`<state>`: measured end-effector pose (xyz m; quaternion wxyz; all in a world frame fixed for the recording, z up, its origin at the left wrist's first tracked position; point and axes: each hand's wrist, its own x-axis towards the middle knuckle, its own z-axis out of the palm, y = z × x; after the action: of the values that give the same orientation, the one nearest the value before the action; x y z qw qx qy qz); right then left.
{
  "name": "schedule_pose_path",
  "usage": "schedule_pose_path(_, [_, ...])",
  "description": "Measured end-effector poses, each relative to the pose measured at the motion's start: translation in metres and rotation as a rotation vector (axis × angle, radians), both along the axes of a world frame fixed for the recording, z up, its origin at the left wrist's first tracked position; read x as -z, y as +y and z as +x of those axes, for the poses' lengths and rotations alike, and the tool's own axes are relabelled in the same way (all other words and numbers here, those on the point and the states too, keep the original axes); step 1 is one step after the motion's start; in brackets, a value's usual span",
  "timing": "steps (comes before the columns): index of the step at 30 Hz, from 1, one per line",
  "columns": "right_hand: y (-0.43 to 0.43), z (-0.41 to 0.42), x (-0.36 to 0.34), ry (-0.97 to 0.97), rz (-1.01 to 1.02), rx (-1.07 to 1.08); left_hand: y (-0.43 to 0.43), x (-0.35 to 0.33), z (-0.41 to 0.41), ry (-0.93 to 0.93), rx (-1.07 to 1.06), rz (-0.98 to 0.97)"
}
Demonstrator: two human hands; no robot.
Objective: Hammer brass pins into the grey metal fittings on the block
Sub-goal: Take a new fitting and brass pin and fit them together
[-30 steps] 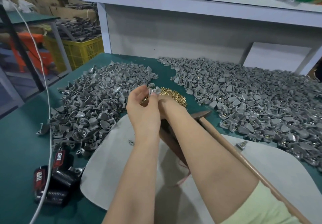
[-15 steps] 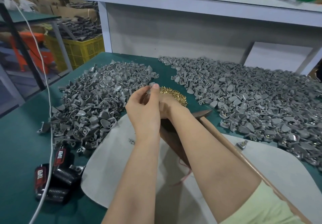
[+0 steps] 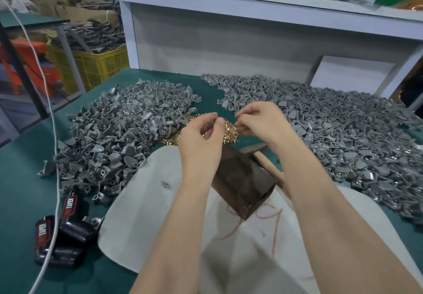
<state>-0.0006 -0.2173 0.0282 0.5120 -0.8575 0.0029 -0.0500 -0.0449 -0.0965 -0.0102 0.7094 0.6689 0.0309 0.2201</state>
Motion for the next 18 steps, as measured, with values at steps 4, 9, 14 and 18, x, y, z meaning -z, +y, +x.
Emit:
schedule_pose_path(4, [-0.030, -0.038, -0.001, 0.031, 0.240, 0.021, -0.012, 0.003, -0.005, -0.006, 0.055, 0.231])
schedule_pose_path(9, [-0.039, -0.061, 0.020, 0.029, 0.336, 0.067, -0.017, 0.010, -0.005, 0.057, 0.208, 0.451])
schedule_pose_path(14, [-0.035, -0.063, 0.039, -0.081, 0.229, 0.082, -0.014, 0.012, -0.011, 0.066, 0.372, 0.698])
schedule_pose_path(18, [-0.033, -0.060, 0.046, -0.065, 0.149, 0.075, -0.012, 0.011, -0.010, 0.105, 0.381, 0.898])
